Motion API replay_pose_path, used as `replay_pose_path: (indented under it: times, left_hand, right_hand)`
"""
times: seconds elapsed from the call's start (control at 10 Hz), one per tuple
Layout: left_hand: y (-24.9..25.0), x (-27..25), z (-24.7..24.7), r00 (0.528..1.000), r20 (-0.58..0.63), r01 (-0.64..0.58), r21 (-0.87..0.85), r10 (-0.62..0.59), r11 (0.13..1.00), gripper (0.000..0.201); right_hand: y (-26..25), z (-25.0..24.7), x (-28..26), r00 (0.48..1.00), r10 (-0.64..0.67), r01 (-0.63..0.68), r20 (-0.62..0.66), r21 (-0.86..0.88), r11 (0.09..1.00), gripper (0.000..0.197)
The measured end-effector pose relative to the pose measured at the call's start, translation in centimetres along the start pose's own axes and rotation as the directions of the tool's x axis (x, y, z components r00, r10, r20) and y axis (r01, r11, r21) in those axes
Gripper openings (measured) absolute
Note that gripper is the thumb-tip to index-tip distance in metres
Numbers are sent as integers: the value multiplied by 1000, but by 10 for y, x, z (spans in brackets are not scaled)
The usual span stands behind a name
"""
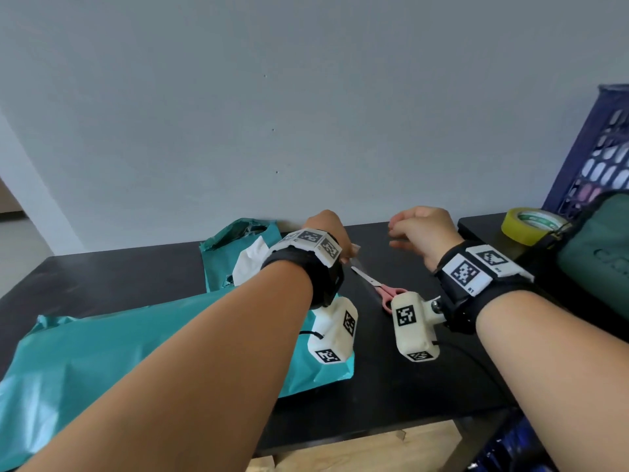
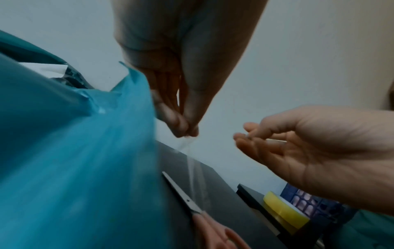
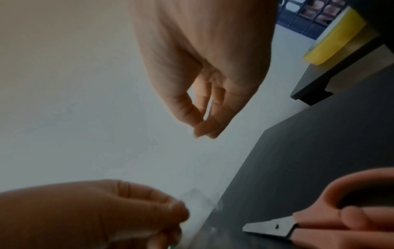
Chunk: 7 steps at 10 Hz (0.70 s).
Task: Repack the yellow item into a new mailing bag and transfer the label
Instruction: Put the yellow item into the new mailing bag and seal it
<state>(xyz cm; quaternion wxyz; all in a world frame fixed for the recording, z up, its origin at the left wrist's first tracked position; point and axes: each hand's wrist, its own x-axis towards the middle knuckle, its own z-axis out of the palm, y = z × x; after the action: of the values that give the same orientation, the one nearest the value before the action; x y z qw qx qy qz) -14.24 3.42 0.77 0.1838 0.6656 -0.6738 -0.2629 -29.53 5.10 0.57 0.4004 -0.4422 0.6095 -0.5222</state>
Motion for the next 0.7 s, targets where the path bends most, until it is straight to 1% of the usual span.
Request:
replay_pose_path:
  times: [0.1, 0.2, 0.3, 0.4, 0.5, 0.6, 0.7]
  left_hand:
    - [-5, 5, 3, 1000, -14, 26, 34, -26, 999, 30]
    - [-5, 9, 6, 999, -35, 14, 51, -13, 999, 27]
    - [-2, 8, 3, 996, -88, -7, 45, 11, 999, 32]
    - [-5, 12, 1, 995, -96, 11, 5, -11, 1000, 31]
    - [-8, 12, 0, 998, -58, 0, -69, -4, 998, 17]
    - [-6, 7, -2, 1000, -4, 11, -196, -12, 981, 19]
    - [-2, 4, -2, 993, 109, 83, -279, -54, 957, 25]
  right_hand:
    - [6, -3, 0, 995, 55, -36, 87, -210, 977, 17]
    - [10, 5, -3, 981, 81, 5, 177, -438, 899, 11]
    - [12, 12, -5, 977, 54, 49, 205, -465, 884, 9]
    - [14, 16, -5, 952, 112, -30, 285, -278, 960, 18]
    - [15, 19, -5, 948, 86, -26, 307, -196, 980, 12]
    - [18, 20, -3, 961, 20, 52, 276, -251, 967, 9]
    - [19, 27, 0, 972, -111, 200, 207, -480, 854, 15]
